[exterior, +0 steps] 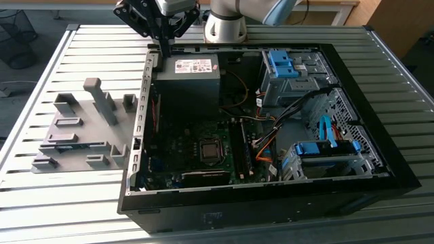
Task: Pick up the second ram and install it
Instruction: 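Reach for the second ram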
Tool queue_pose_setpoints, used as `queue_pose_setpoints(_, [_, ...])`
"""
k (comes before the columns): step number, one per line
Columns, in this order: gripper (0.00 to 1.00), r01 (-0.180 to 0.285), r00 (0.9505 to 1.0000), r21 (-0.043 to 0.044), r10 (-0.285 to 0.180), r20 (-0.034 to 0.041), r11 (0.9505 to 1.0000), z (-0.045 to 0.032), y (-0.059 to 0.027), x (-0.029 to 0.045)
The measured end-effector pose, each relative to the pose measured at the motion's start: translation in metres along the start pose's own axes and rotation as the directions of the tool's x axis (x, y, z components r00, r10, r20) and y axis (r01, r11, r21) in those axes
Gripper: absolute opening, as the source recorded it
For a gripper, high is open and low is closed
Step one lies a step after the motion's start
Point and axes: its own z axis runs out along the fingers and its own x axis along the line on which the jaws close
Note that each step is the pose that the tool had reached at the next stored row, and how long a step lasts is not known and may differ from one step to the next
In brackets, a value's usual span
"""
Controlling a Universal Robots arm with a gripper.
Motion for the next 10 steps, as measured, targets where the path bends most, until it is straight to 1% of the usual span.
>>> queue_pose_setpoints(10, [0.11,0.000,1.0000,-0.0001,0.000,0.0000,1.0000,0.0000,-0.0004,0.0057])
